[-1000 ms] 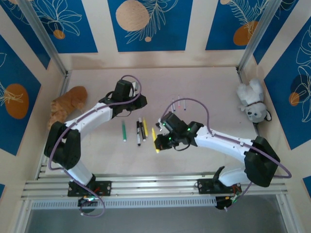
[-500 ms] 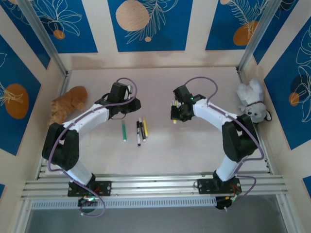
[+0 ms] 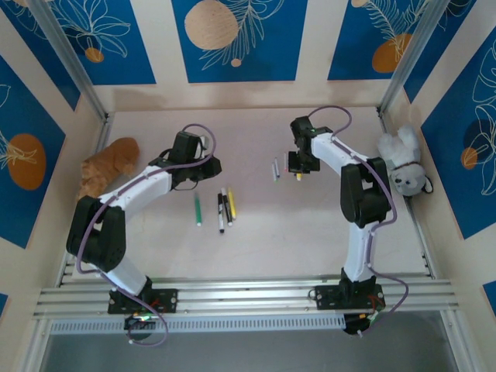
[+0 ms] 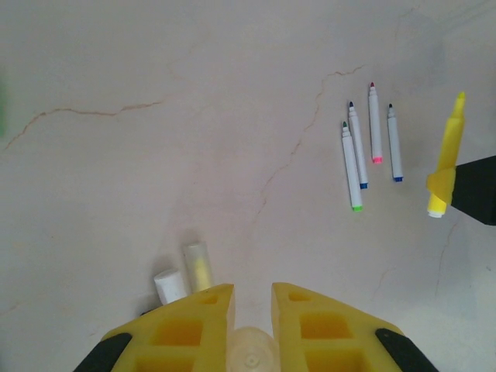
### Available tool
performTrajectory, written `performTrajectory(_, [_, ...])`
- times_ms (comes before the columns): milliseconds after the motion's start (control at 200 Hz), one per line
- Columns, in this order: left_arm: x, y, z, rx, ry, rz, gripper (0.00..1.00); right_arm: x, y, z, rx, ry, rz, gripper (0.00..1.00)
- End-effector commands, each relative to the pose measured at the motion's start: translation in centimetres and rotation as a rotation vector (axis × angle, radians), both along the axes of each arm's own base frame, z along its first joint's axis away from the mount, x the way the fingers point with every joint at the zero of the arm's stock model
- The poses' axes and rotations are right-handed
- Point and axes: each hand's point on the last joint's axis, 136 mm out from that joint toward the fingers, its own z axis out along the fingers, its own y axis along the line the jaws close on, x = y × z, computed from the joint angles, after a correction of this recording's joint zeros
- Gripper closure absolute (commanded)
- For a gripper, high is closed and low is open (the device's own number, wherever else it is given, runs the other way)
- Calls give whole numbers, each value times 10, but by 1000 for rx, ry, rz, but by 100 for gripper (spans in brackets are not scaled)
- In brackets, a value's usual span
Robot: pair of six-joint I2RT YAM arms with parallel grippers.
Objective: Open the pen caps
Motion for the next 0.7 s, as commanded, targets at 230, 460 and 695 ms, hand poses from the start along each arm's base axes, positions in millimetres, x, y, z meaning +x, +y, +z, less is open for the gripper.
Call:
performTrajectory(230, [2,8,-8,10,20,-2,100,8,-13,-12,-55,55,8,100])
performTrajectory(460, [4,8,-10,9,24,-2,100,4,-16,-21,-28,70,-2,93])
performTrajectory(695, [6,7,-13,17,31,-3,100,1,-16,-27,-10,82,-11,88])
